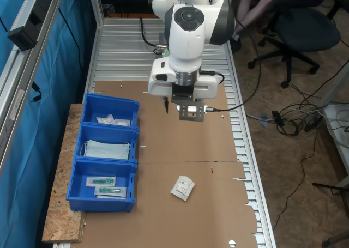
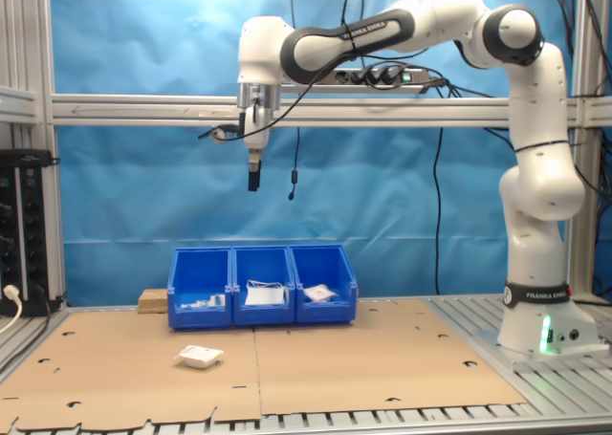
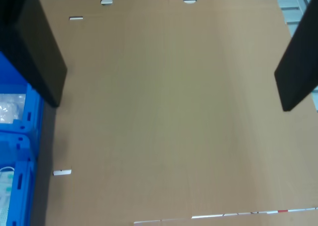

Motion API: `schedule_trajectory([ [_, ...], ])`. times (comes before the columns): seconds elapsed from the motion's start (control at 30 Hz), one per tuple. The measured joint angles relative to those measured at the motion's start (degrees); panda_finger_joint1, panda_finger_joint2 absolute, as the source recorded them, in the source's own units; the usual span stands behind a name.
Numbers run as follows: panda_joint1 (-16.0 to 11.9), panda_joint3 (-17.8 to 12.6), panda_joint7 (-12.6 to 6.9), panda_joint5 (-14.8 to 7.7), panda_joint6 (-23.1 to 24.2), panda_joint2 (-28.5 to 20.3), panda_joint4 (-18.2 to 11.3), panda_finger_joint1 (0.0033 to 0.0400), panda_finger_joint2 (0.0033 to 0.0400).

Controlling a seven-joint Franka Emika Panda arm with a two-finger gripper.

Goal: Pick and place sorting task of medical equipment.

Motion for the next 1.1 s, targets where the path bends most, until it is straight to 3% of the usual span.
schedule_trajectory([
  [0.23,0.1,-0.1,0.0,0.5,2.8,4.2,0.1,0.04,0.04],
  [0.63,0.1,-0.5,0.0,5.4,7.6,13.6,1.1,0.04,0.04],
  [1.1,0.1,-0.6,0.0,7.4,15.3,21.0,1.6,0.04,0.04],
])
